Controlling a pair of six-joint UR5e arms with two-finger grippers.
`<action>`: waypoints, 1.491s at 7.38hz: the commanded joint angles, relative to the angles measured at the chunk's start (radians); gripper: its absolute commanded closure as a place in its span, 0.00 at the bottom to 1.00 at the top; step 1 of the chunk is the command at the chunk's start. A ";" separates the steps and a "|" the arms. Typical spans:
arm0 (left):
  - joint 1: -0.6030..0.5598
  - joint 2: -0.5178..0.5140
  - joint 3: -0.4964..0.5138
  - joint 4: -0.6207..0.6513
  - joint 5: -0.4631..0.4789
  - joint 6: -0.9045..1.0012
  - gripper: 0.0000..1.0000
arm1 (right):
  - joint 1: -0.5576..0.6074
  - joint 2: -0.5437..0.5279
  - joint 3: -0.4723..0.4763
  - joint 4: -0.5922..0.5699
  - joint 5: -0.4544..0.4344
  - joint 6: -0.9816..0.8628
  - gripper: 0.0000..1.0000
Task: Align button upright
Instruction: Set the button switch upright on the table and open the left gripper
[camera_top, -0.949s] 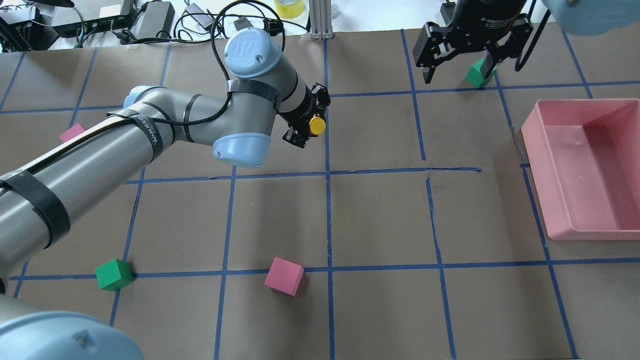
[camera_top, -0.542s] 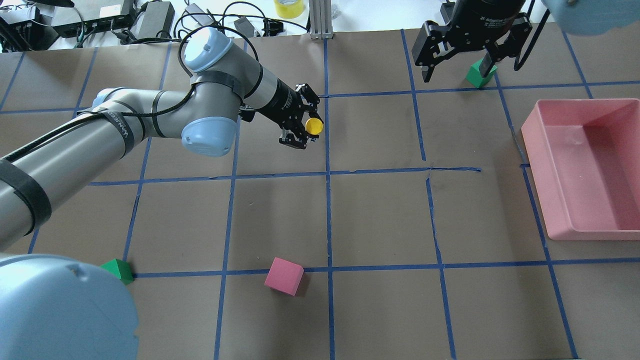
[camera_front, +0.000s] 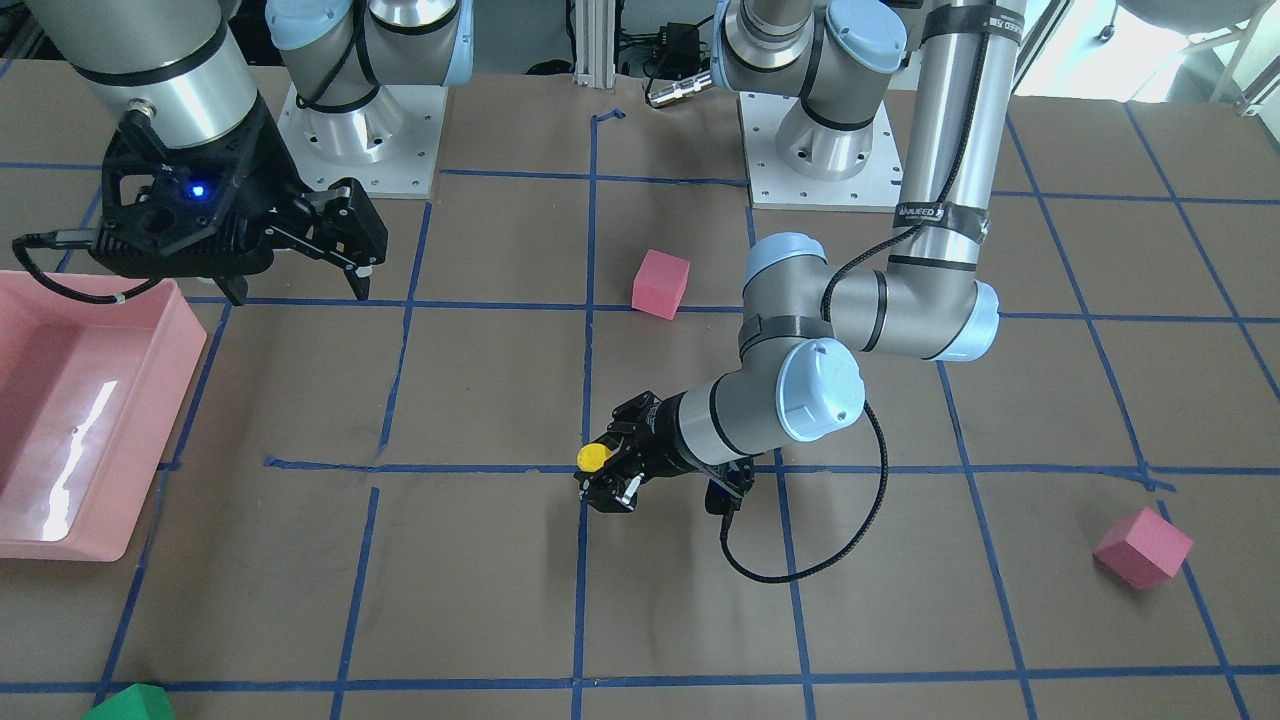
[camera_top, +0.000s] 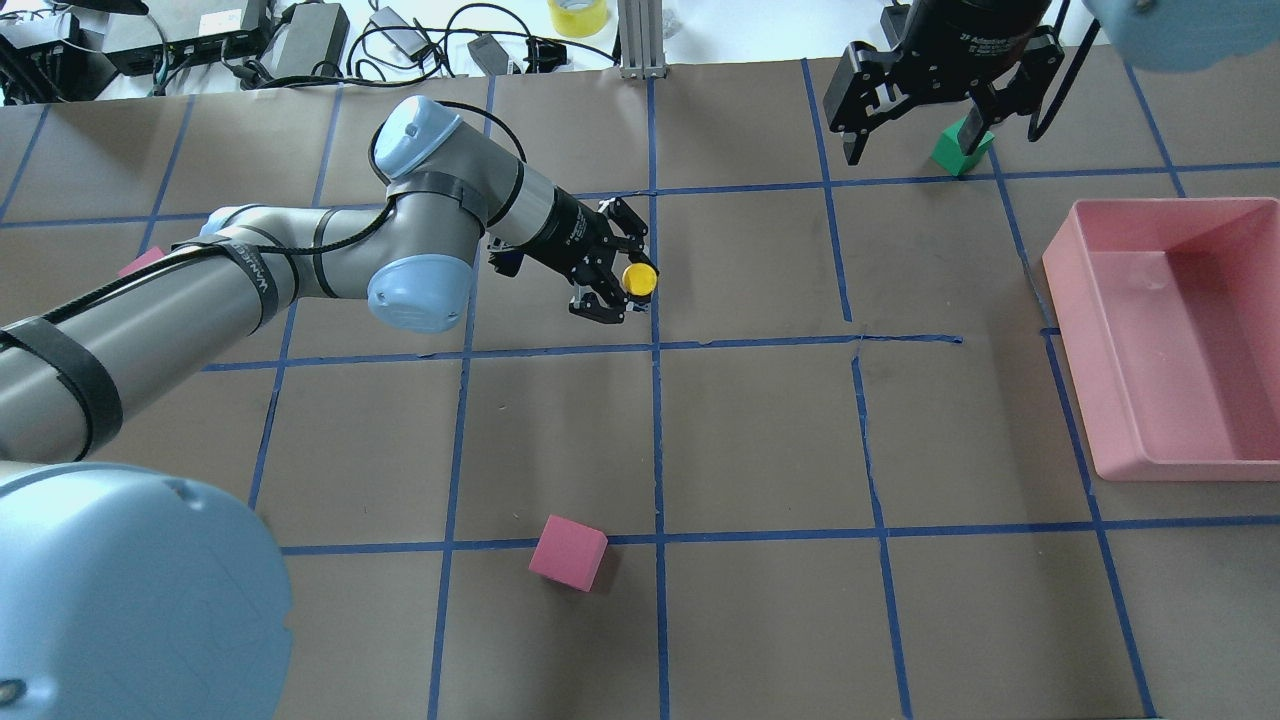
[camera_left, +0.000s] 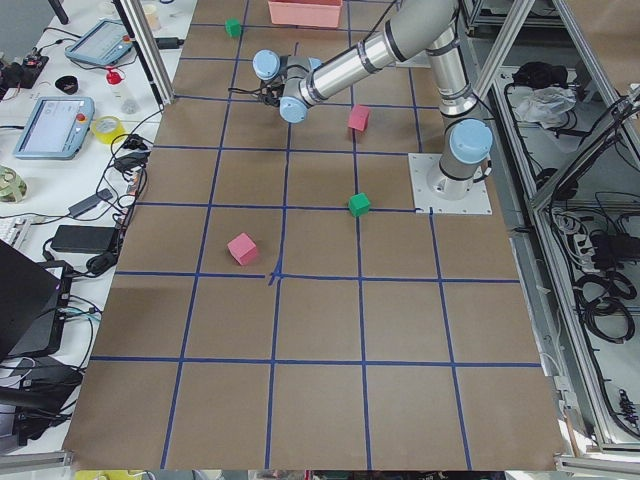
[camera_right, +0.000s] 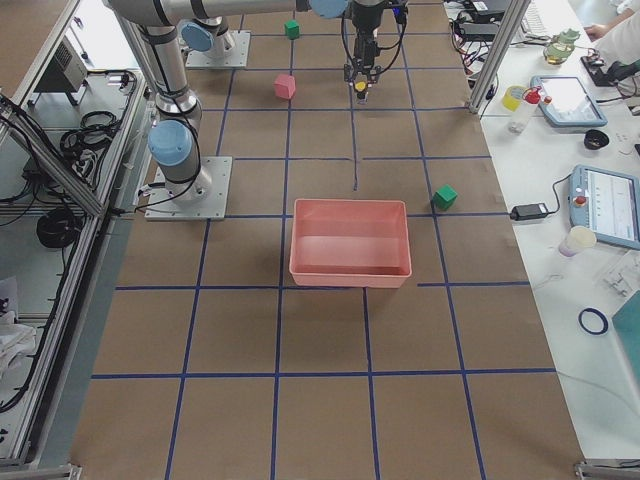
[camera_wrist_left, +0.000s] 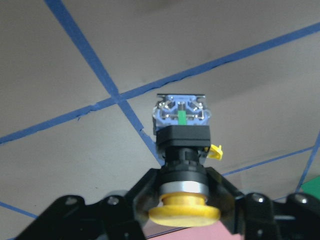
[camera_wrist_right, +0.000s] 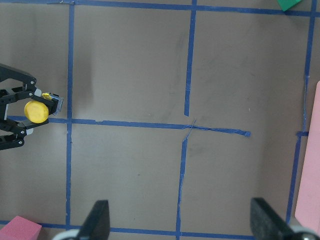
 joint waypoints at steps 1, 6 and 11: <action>0.001 -0.023 0.008 -0.001 0.003 0.006 0.97 | 0.000 0.000 0.000 0.001 -0.009 -0.002 0.00; 0.016 0.057 0.093 -0.074 0.072 0.131 0.00 | 0.000 0.000 0.000 -0.001 -0.008 -0.002 0.00; 0.004 0.305 0.281 -0.512 0.311 0.361 0.00 | 0.000 0.000 0.000 -0.002 0.006 -0.002 0.00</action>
